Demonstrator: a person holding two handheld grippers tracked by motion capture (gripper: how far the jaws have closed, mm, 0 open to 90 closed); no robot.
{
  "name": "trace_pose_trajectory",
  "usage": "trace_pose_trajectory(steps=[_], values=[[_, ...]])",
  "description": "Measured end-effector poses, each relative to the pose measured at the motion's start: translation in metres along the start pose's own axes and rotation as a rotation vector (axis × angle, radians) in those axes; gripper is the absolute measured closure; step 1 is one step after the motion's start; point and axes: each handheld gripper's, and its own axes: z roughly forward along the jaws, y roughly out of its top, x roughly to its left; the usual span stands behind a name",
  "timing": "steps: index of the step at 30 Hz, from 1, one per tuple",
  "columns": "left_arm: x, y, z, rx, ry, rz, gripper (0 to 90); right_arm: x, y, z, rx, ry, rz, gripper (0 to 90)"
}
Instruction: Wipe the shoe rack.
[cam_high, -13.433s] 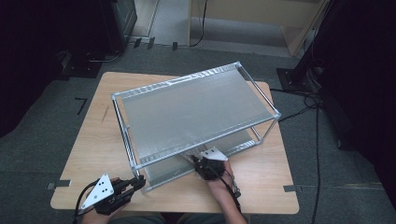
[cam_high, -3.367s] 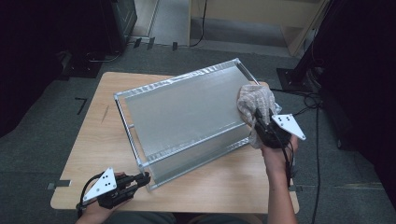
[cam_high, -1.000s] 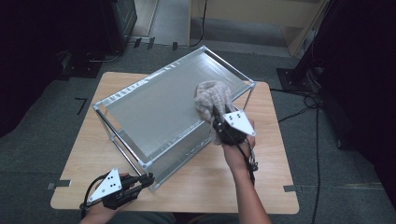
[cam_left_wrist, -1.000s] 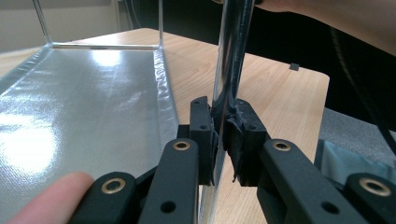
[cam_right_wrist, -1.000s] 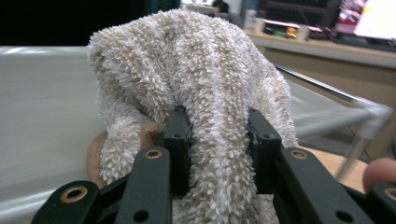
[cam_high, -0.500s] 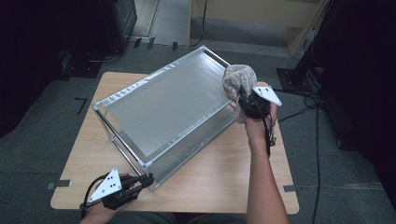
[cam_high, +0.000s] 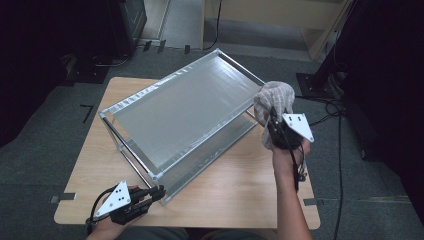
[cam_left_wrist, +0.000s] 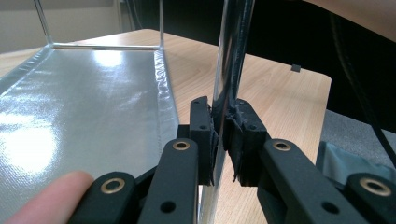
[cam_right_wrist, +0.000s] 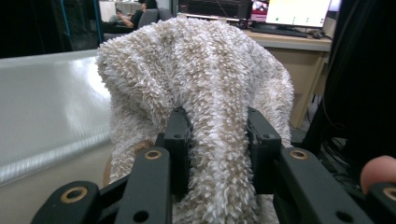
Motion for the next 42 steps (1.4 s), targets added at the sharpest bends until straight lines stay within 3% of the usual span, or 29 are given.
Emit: trace_pose_trajectory(steps=[4,9,14,22,28,31,34,42], values=[[0.000,0.000,0.000,0.001,0.004,0.004,81.1,-0.013,-0.015,-0.022,0.004,-0.023,0.027,67.5],[-0.001,0.000,0.000,0.001,0.006,0.004,81.1,-0.026,-0.037,-0.042,0.028,-0.045,0.027,67.5],[-0.001,0.000,0.001,0.001,0.007,0.003,81.1,-0.029,-0.065,-0.056,0.071,-0.054,0.033,67.2],[-0.001,0.000,0.001,0.002,0.010,0.002,81.0,-0.040,-0.114,-0.054,0.176,-0.090,0.032,66.9],[0.000,0.000,0.001,0.006,0.004,-0.018,80.4,-0.045,-0.137,-0.049,0.246,-0.101,0.026,66.5],[-0.001,0.000,0.002,0.006,0.012,-0.022,80.1,-0.047,-0.145,-0.046,0.275,-0.102,0.039,65.3],[-0.002,0.001,0.004,0.006,0.013,-0.037,79.7,-0.048,-0.148,-0.045,0.290,-0.085,0.039,57.4],[-0.004,0.004,0.006,-0.006,0.010,-0.054,75.0,-0.035,-0.129,-0.064,0.229,-0.026,0.014,32.8]])
